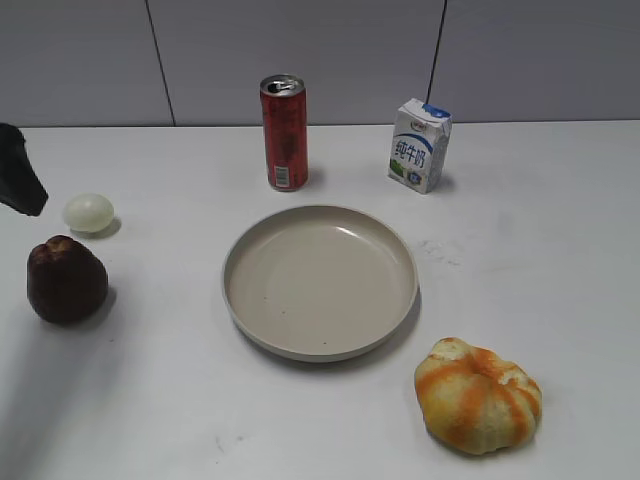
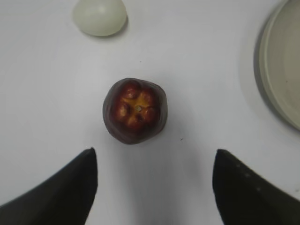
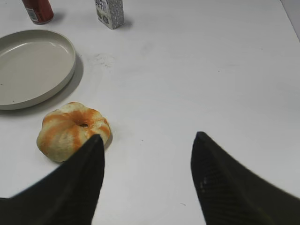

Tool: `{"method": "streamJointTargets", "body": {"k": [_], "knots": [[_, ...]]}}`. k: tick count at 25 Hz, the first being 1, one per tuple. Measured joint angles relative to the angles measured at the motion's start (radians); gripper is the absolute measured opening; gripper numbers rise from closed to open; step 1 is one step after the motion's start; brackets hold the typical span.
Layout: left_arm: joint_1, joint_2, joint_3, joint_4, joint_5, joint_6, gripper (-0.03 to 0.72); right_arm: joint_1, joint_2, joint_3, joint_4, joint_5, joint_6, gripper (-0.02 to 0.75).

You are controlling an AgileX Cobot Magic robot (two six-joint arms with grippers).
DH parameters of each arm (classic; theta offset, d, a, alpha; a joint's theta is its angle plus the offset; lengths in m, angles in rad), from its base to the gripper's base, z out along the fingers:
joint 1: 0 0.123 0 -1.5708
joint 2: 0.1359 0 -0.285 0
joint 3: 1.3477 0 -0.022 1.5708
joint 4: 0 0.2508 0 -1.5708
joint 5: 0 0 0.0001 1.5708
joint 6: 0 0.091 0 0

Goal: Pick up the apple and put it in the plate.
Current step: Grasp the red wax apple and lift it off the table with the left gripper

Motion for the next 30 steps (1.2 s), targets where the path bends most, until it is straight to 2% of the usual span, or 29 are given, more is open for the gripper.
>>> {"method": "streamJointTargets", "body": {"k": [10,17,25,30], "knots": [[-0.011,0.16,-0.035,0.013,-0.044,0.0,0.582,0.0,0.0,0.0,0.0,0.0,0.0,0.445],[-0.068,0.241,-0.035,0.087,-0.12,0.0,0.582,0.0,0.0,0.0,0.0,0.0,0.0,0.445],[-0.07,0.284,-0.035,0.199,-0.143,-0.039,0.582,0.0,0.0,0.0,0.0,0.0,0.0,0.445],[-0.07,0.312,-0.035,0.175,-0.141,-0.048,0.582,0.0,0.0,0.0,0.0,0.0,0.0,0.445]]}}
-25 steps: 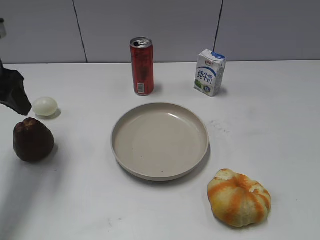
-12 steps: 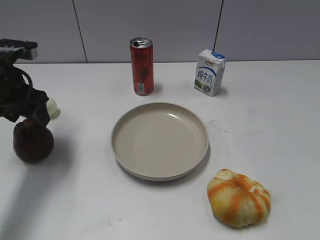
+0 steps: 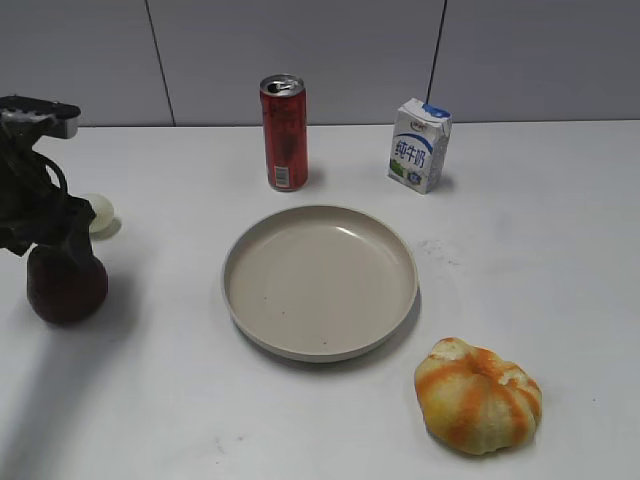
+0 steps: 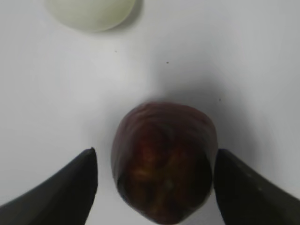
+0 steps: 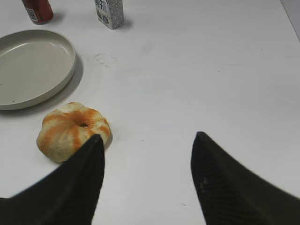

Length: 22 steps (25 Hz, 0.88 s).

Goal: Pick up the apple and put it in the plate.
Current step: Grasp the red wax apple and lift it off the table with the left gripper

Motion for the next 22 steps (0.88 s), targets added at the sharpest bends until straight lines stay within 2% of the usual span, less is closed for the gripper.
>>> {"method": "streamJointTargets", "body": {"k": [3,22], "knots": [[0.0,0.035,0.0,-0.03,0.012,-0.001,0.582,0.0,0.0,0.0,0.0,0.0,0.0,0.445],[-0.01,0.0,-0.019,-0.042,0.057,-0.001,0.556,0.0,0.0,0.0,0.0,0.0,0.001,0.445]]}}
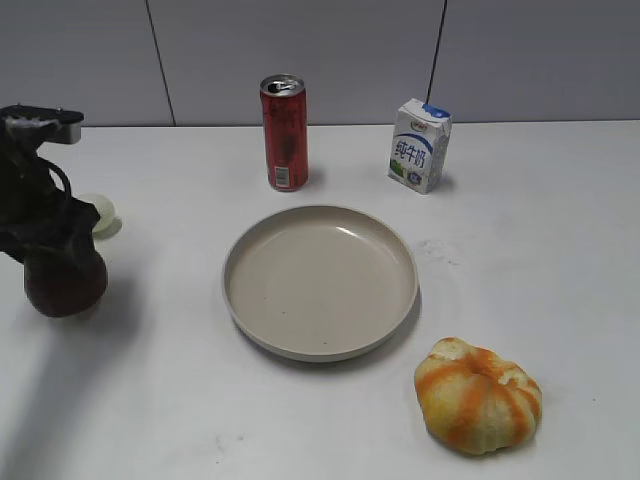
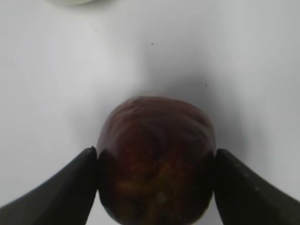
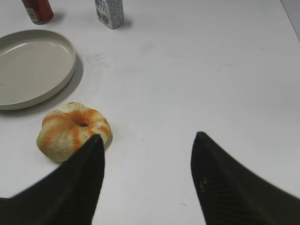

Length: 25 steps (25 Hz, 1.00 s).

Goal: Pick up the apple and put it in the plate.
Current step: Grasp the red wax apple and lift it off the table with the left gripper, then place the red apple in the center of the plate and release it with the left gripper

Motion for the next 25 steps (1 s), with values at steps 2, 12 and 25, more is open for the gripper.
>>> {"method": "streamJointTargets", "body": {"k": [2,12,25], "knots": [[-0.027,-0.007,-0.039,0.0,0.02,0.0,0.556,0.0,0.0,0.0,0.0,0.0,0.0,0.445],[-0.381,0.027,-0.277,-0.002,-0.058,0.0,0.555,0.0,0.0,0.0,0.0,0.0,0.0,0.445],[-0.54,0.237,-0.293,-0.023,-0.183,0.0,0.554,0.0,0.0,0.0,0.0,0.0,0.0,0.445]]}}
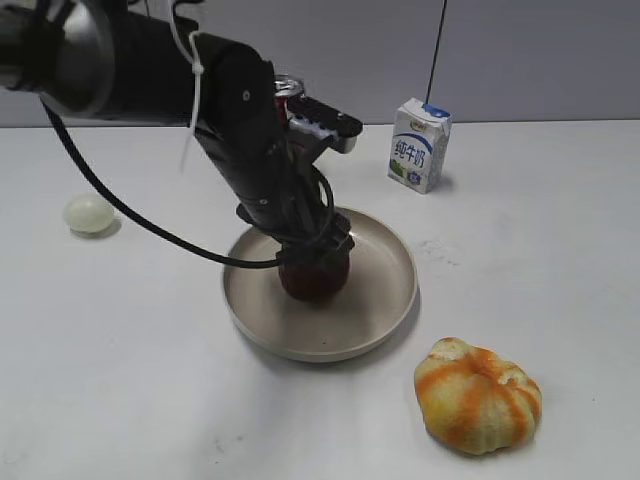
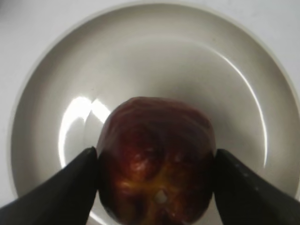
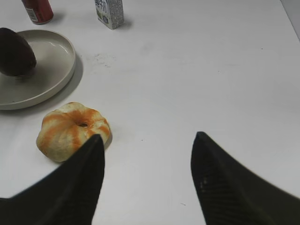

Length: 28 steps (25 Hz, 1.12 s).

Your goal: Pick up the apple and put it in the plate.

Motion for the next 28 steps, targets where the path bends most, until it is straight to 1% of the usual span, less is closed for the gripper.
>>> {"method": "streamJointTargets", "body": {"k": [1,2,4,5,8,12,15,18,22,24,28], "knots": [[0.0,0.005,0.0,-0.007,0.002,0.0,0.554,0.0,0.0,0.0,0.0,0.0,0.0,0.445],[0.0,0.008,0.0,-0.015,0.002,0.0,0.575,0.0,0.0,0.0,0.0,0.0,0.0,0.445],[0.0,0.009,-0.005,-0.025,0.001,0.0,0.643,0.0,0.0,0.0,0.0,0.0,0.0,0.445],[0.0,0.009,-0.011,-0.031,0.005,0.0,0.659,0.0,0.0,0.0,0.0,0.0,-0.001,0.445],[0.0,0.009,-0.05,-0.038,0.057,0.0,0.652,0.0,0.0,0.0,0.0,0.0,-0.001,0.445],[0.008,0.0,-0.149,-0.042,0.164,0.0,0.636,0.0,0.0,0.0,0.0,0.0,0.0,0.445],[0.038,-0.026,-0.236,-0.041,0.286,-0.033,0.628,0.0,0.0,0.0,0.0,0.0,0.0,0.445],[0.101,-0.054,-0.292,-0.027,0.402,-0.087,0.62,0.0,0.0,0.0,0.0,0.0,0.0,0.445],[0.227,-0.08,-0.302,0.027,0.508,-0.133,0.608,0.0,0.0,0.0,0.0,0.0,0.0,0.445],[0.3,-0.093,-0.285,0.059,0.513,-0.164,0.595,0.0,0.0,0.0,0.0,0.0,0.0,0.445],[0.437,-0.151,-0.202,0.077,0.516,-0.187,0.585,0.0,0.0,0.0,0.0,0.0,0.0,0.445]]}}
